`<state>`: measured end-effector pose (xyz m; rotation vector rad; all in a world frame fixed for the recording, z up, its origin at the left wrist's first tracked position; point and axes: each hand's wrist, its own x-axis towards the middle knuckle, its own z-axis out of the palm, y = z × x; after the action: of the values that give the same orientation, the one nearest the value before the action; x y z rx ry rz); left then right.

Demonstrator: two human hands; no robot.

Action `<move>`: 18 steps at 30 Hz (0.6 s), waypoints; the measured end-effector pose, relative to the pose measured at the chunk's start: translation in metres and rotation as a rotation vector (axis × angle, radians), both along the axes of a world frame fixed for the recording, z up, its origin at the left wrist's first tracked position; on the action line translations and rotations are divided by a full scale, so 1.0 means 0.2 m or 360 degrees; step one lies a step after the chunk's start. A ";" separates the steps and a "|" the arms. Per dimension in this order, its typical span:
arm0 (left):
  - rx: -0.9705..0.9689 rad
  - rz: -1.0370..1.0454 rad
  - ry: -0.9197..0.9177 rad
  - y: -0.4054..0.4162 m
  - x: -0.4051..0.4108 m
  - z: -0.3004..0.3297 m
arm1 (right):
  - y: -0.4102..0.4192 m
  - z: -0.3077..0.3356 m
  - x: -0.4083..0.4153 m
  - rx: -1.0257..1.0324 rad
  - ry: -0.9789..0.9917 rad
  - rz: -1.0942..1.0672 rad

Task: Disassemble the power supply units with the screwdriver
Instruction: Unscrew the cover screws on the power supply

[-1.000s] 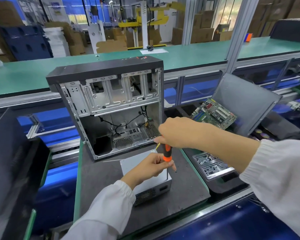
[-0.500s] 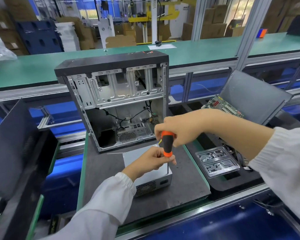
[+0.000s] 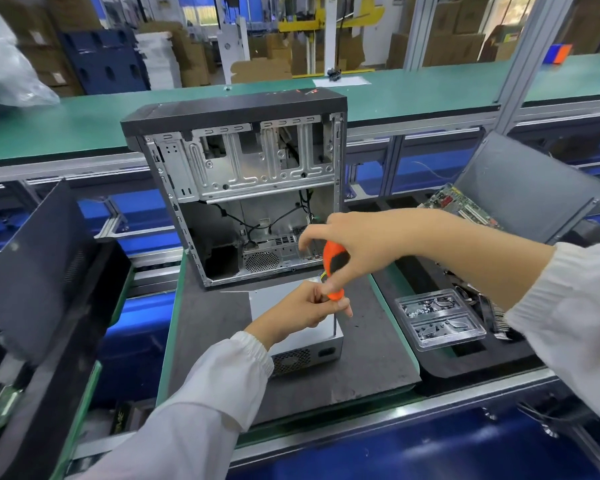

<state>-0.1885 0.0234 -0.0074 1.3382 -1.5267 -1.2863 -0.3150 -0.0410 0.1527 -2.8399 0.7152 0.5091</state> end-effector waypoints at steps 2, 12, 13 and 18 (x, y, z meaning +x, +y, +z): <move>0.0010 0.0011 -0.0011 0.00 -0.01 0.00 | 0.01 -0.04 0.01 -0.0235 -0.0072 -0.0155; 0.0023 0.0085 -0.0037 0.01 -0.01 0.01 | -0.05 -0.02 0.01 -0.0024 0.0004 -0.0015; 0.0028 0.0075 -0.0041 0.01 -0.01 0.02 | -0.04 -0.04 0.01 -0.0082 -0.0019 -0.0115; 0.0048 0.0081 -0.0036 0.01 -0.01 0.01 | -0.03 -0.09 0.02 -0.0174 -0.0024 -0.0162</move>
<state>-0.1912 0.0256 -0.0054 1.4061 -1.4845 -1.2711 -0.3106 -0.0476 0.1344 -2.8847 0.9062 0.4456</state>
